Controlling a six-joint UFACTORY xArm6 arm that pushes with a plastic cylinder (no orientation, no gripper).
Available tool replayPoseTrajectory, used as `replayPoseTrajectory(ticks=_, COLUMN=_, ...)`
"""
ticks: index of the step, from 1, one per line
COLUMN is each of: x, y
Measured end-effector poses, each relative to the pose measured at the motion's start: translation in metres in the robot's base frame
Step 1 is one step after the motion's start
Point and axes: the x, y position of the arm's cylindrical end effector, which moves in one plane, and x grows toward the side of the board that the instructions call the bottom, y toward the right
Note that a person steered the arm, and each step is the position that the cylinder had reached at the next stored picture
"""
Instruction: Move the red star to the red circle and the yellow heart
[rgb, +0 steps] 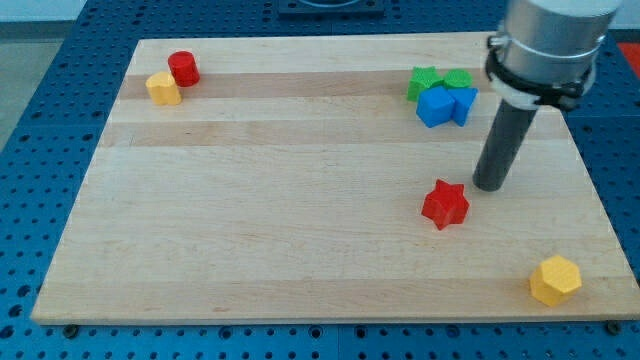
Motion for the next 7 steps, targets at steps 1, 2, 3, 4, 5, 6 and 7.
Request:
replayPoseTrajectory(ticks=1, x=0.011, y=0.012)
replayPoseTrajectory(ticks=2, x=0.037, y=0.028)
replayPoseTrajectory(ticks=3, x=0.037, y=-0.093)
replayPoseTrajectory(ticks=4, x=0.038, y=-0.168)
replayPoseTrajectory(ticks=5, x=0.067, y=-0.118)
replayPoseTrajectory(ticks=6, x=0.077, y=-0.180)
replayPoseTrajectory(ticks=7, x=0.042, y=-0.281)
